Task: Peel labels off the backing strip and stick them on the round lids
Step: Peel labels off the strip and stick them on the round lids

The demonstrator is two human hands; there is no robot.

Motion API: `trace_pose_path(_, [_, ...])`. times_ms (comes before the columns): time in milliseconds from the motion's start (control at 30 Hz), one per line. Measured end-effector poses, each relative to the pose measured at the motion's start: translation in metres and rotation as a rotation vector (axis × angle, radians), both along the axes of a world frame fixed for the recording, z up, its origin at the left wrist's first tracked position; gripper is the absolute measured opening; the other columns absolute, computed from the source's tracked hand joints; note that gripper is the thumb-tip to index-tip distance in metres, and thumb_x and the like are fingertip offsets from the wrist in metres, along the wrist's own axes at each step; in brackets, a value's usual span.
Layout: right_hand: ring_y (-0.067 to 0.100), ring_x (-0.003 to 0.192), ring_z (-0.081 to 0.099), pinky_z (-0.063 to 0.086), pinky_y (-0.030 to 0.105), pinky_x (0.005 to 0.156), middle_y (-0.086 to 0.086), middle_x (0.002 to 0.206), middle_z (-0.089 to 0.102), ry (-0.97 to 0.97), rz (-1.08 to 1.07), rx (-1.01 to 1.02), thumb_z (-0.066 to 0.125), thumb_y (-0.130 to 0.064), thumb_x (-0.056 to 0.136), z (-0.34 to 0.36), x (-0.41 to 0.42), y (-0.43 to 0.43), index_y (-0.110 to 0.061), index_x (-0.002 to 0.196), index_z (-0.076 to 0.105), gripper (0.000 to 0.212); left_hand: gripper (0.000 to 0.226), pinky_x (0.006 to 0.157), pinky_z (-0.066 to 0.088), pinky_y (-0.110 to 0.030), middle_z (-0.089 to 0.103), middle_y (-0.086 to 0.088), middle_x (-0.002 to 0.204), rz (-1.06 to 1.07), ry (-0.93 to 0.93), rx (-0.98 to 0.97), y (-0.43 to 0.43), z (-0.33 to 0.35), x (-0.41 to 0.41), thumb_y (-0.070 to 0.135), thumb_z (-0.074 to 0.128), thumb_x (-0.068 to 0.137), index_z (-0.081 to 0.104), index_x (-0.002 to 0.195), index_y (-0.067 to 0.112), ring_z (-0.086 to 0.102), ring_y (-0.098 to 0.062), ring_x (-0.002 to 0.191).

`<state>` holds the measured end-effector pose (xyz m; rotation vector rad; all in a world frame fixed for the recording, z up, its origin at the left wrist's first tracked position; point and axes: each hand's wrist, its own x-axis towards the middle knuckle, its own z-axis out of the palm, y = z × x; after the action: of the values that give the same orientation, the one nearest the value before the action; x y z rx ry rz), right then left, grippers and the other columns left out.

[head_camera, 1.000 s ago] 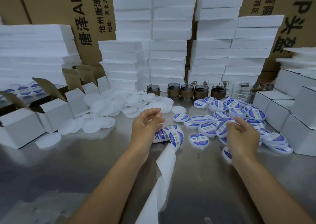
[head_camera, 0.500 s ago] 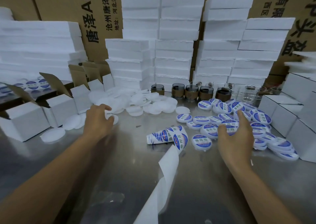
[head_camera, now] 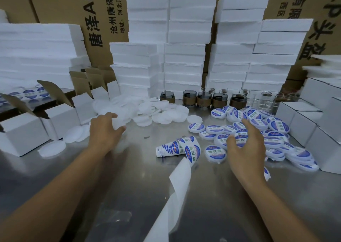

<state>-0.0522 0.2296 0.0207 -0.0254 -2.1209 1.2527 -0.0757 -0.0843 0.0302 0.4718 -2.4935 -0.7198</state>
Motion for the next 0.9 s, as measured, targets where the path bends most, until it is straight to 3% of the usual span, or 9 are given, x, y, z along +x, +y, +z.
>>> trace_pose_path(133, [0.006,0.114,0.048,0.031,0.008,0.088,-0.007,0.117,0.055,0.034,0.153,0.015,0.056,-0.010,0.088,0.001,0.008,-0.013,-0.020,0.116,0.057,0.030,0.051,0.088,0.035,-0.022,0.056,-0.004,0.121,-0.267,0.244,0.174,0.054,0.017,0.011,0.025,0.077,0.076,0.055,0.121,0.015,0.049,-0.019,0.110])
trace_pose_path(200, [-0.008,0.096,0.054,0.037,0.000,0.073,-0.013,0.104,0.061,-0.005,0.285,-0.107,0.056,-0.016,0.090,0.004,0.016,-0.025,-0.029,0.104,0.060,0.019,0.051,0.079,0.034,-0.010,0.057,0.005,0.113,-0.454,0.274,0.242,0.090,0.019,0.021,0.024,0.079,0.072,0.054,0.117,0.024,0.050,-0.010,0.101])
trace_pose_path(267, [-0.010,0.087,0.057,0.040,0.001,0.068,-0.016,0.091,0.066,-0.046,0.397,-0.241,0.055,-0.021,0.091,0.006,0.022,-0.035,-0.034,0.097,0.060,0.016,0.054,0.076,0.031,0.000,0.055,0.012,0.109,-0.605,0.275,0.257,0.119,0.017,0.031,0.025,0.081,0.070,0.049,0.112,0.034,0.049,-0.003,0.098])
trace_pose_path(400, [-0.004,0.067,0.064,0.046,0.007,0.059,-0.013,0.066,0.069,-0.142,0.501,-0.497,0.054,-0.023,0.092,0.011,0.023,-0.039,-0.025,0.100,0.063,0.013,0.056,0.081,0.028,0.003,0.048,0.021,0.110,-0.707,0.334,0.166,0.145,0.012,0.043,0.028,0.081,0.070,0.046,0.113,0.037,0.044,-0.001,0.105])
trace_pose_path(533, [0.004,0.058,0.063,0.050,0.013,0.056,-0.005,0.065,0.071,-0.241,0.514,-0.644,0.061,-0.012,0.087,0.014,0.022,-0.036,-0.027,0.093,0.065,0.016,0.068,0.085,0.028,0.003,0.049,0.017,0.118,-0.787,0.272,0.148,0.141,0.015,0.045,0.031,0.084,0.065,0.041,0.115,0.046,0.044,0.001,0.110])
trace_pose_path(600, [0.004,0.056,0.062,0.050,0.014,0.055,-0.004,0.065,0.071,-0.260,0.517,-0.684,0.060,-0.010,0.087,0.016,0.021,-0.035,-0.026,0.091,0.065,0.017,0.074,0.083,0.035,0.000,0.051,0.019,0.119,-0.833,0.154,0.420,0.139,0.023,0.042,0.035,0.085,0.062,0.040,0.119,0.048,0.048,0.006,0.108])
trace_pose_path(700, [0.002,0.053,0.061,0.048,0.012,0.052,-0.006,0.063,0.071,-0.250,0.537,-0.709,0.058,-0.008,0.089,0.017,0.021,-0.035,-0.023,0.093,0.064,0.017,0.051,0.080,0.049,-0.017,0.062,0.012,0.114,-0.743,0.121,0.981,0.144,0.029,0.036,0.041,0.073,0.073,0.053,0.119,0.035,0.060,-0.006,0.104])
trace_pose_path(767, [0.003,0.056,0.063,0.049,0.013,0.054,-0.004,0.066,0.072,-0.241,0.577,-0.720,0.056,-0.007,0.090,0.016,0.022,-0.036,-0.020,0.096,0.063,0.016,0.041,0.085,0.050,-0.027,0.066,0.005,0.113,-0.697,0.078,1.143,0.149,0.022,0.034,0.040,0.068,0.073,0.058,0.112,0.031,0.064,-0.012,0.101])
trace_pose_path(900, [0.009,0.065,0.067,0.055,0.019,0.063,0.001,0.075,0.074,-0.249,0.631,-0.723,0.056,-0.007,0.089,0.014,0.022,-0.037,-0.018,0.099,0.064,0.017,0.025,0.078,0.055,-0.031,0.069,-0.004,0.103,-0.765,0.002,1.278,0.152,0.011,0.034,0.022,0.059,0.088,0.061,0.112,0.015,0.067,-0.015,0.086])
